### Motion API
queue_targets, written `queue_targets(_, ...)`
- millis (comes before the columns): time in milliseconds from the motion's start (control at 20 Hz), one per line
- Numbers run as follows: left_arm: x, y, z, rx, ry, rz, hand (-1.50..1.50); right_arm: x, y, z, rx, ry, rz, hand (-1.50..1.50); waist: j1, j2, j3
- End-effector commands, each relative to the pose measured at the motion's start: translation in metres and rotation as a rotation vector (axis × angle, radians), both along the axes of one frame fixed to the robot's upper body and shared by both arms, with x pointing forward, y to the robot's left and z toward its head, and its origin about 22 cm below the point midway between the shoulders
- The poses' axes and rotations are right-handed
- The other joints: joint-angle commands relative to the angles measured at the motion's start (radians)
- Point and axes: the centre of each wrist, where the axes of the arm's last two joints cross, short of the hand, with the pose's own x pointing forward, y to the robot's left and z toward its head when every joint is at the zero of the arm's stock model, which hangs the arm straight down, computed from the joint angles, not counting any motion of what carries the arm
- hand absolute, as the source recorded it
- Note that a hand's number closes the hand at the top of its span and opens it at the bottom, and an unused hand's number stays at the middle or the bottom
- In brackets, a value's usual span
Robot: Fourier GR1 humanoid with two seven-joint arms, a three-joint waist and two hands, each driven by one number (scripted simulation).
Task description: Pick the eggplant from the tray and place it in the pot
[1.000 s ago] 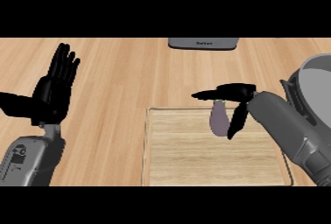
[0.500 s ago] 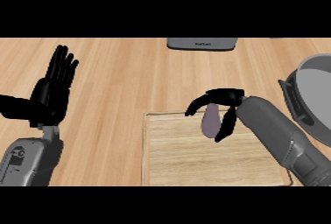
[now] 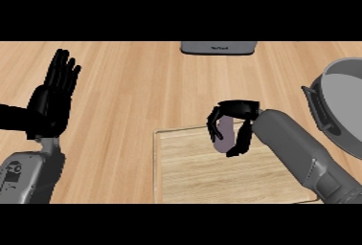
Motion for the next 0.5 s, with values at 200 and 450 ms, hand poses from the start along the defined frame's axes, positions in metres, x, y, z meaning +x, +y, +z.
queue_targets(200,-0.011,-0.007,0.016,0.002,-0.002,-0.036,0.0,0.022,-0.026,0.019,0.053,-0.029,-0.028,1.5,-0.001,0.0,0.002)
queue_targets(450,-0.006,-0.004,0.007,0.009,-0.002,-0.019,0.0,0.049,-0.1,0.067,-0.287,-0.256,-0.679,1.5,0.02,0.016,-0.002)
